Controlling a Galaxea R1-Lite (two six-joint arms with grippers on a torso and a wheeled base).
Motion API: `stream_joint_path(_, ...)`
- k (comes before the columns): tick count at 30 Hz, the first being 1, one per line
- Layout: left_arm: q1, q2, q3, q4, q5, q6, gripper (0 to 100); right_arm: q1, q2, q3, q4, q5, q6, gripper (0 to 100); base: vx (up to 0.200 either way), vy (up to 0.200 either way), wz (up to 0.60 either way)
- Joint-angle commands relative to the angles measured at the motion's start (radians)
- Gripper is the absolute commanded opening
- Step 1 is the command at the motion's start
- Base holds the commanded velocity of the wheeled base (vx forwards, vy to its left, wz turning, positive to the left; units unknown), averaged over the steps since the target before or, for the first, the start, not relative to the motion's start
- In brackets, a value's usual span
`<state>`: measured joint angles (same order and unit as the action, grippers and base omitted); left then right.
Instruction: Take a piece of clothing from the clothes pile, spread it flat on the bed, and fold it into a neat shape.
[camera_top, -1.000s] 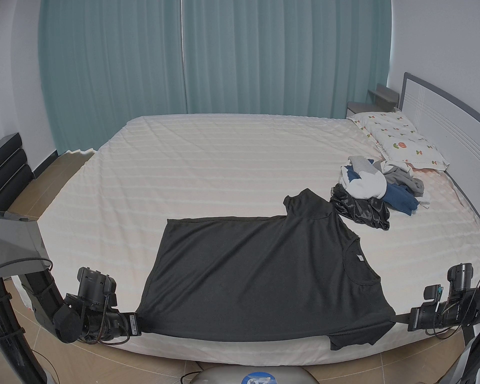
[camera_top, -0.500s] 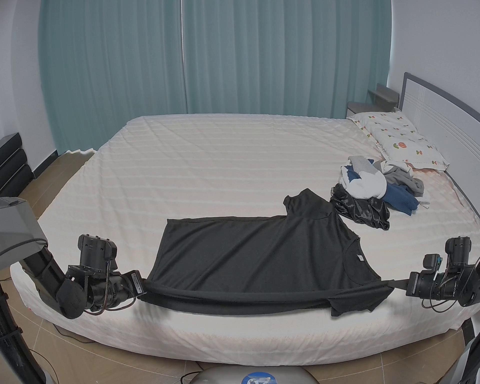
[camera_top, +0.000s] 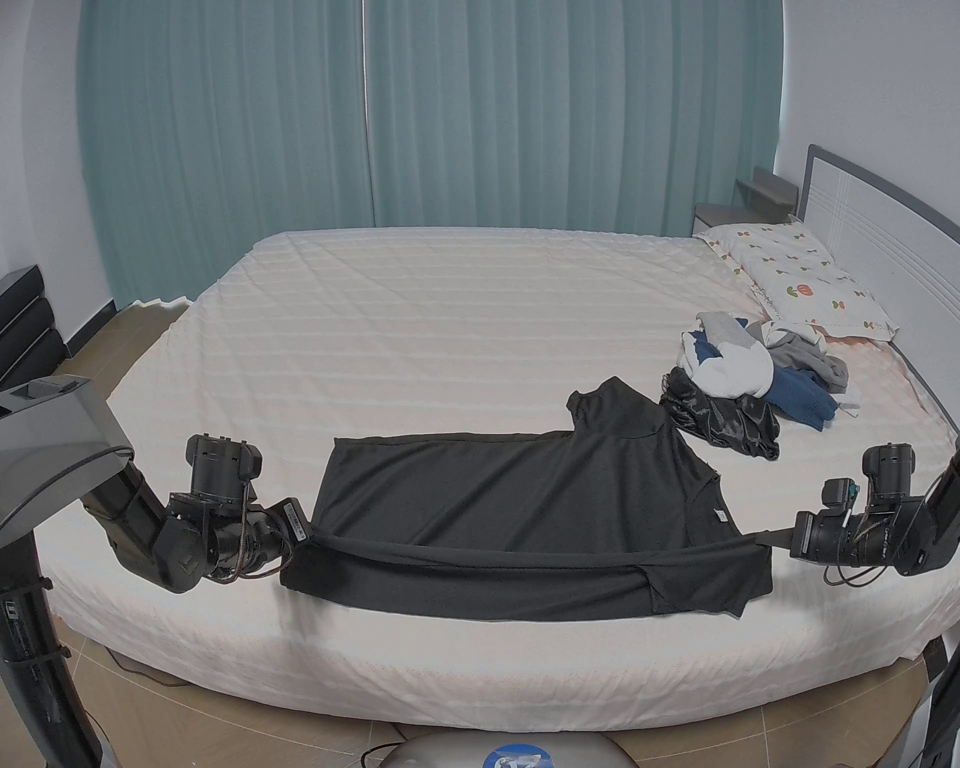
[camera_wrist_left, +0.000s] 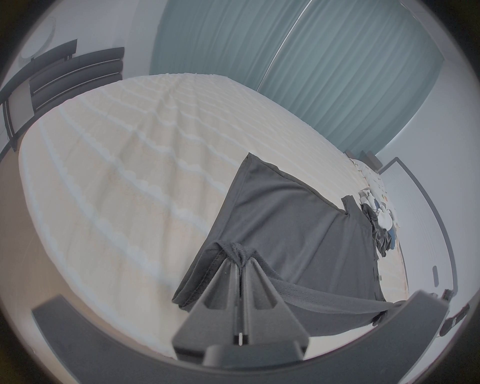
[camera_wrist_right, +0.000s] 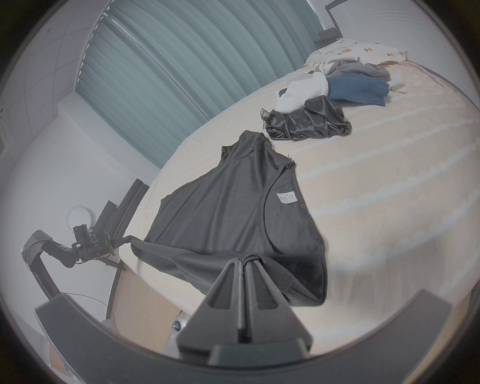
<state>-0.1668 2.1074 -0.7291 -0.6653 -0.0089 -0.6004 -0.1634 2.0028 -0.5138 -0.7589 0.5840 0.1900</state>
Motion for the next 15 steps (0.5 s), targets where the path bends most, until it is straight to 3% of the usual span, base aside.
stream_joint_path(1,0.0,0.068,-0.056,0.004,0.001,-0.018,0,0.018,0.076,-0.057,0.003,-0.018,0.009,0,0.0,0.0,0.0)
stream_joint_path(15,0.024,0.14,-0.148,0.004,0.001,-0.111,0,0.056,0.174,-0.189,-0.014,-0.055,0.12,0,0.0,0.0,0.0)
